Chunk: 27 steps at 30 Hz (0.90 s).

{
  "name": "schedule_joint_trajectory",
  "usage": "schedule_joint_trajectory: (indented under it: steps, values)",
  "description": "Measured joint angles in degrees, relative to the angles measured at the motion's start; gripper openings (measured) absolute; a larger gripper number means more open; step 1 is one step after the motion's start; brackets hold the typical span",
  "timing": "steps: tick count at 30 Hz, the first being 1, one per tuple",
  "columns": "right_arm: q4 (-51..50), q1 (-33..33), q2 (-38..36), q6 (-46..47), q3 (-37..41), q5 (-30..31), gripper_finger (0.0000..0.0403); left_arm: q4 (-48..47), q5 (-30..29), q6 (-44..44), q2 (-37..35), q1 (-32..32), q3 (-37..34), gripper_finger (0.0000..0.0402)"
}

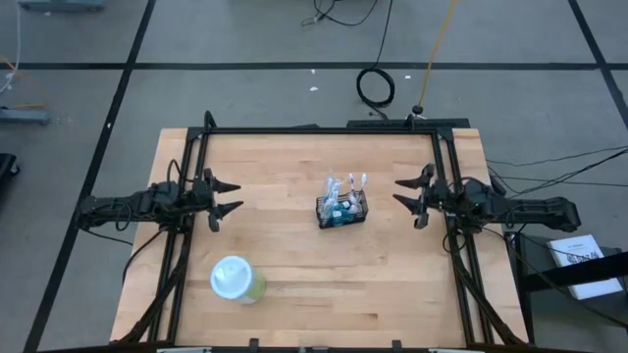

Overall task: Pick & Place toothbrushing station
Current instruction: Return to Home Position

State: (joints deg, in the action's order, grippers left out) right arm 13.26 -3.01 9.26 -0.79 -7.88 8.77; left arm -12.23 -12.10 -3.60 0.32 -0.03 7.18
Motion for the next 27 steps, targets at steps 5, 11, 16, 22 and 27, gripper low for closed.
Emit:
schedule_joint_trajectory:
  steps: [5, 11, 16, 22, 27]
  values:
    - [2.00, 0.00, 0.00, 1.76, 2.87, -3.86, 0.0183, -0.02, 0.00, 0.04, 0.00, 0.00, 0.00, 0.0241]
    - [7.81, 0.01, 0.16, 3.77, 6.77, -4.64, 0.0183, -0.13, 0.00, 0.89, 0.00, 0.00, 0.00, 0.0241]
    - [6.41, 0.07, 0.32, 3.05, 6.82, -8.41, 0.0183, -1.23, -0.01, 1.07, 0.07, 0.00, 0.02, 0.0241]
    - [0.64, 0.06, 0.47, 4.72, 6.91, -8.76, 0.0183, -1.06, 0.00, 0.35, 0.06, 0.00, 0.02, 0.0241]
    - [-0.15, 0.04, 0.70, 5.30, 6.97, -8.84, 0.0183, -1.39, 0.00, 1.16, 0.07, 0.00, 0.04, 0.0241]
